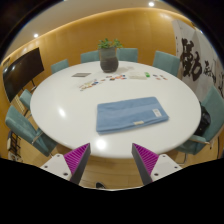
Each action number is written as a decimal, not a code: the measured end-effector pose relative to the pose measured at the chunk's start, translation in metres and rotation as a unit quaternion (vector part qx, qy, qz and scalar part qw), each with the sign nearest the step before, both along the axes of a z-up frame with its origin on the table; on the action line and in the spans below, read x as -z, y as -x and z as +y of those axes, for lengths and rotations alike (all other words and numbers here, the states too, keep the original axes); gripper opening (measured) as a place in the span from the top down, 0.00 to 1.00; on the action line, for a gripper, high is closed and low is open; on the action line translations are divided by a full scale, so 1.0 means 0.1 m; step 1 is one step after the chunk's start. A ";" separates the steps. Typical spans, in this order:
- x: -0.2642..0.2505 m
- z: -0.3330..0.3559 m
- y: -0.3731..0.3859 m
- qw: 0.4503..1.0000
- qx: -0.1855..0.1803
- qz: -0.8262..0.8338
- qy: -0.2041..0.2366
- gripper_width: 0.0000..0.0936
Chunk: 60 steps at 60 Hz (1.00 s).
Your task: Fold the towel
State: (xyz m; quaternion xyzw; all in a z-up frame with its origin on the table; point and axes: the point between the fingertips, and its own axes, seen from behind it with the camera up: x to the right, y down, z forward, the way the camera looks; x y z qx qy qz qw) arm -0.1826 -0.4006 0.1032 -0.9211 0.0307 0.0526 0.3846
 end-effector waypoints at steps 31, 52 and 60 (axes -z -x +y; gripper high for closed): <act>1.10 2.32 0.63 0.994 -0.019 -0.101 -0.032 0.20; 0.91 2.41 0.69 0.996 -0.038 -0.075 -0.037 0.93; 0.15 2.48 1.10 0.994 -0.056 0.050 -0.075 0.93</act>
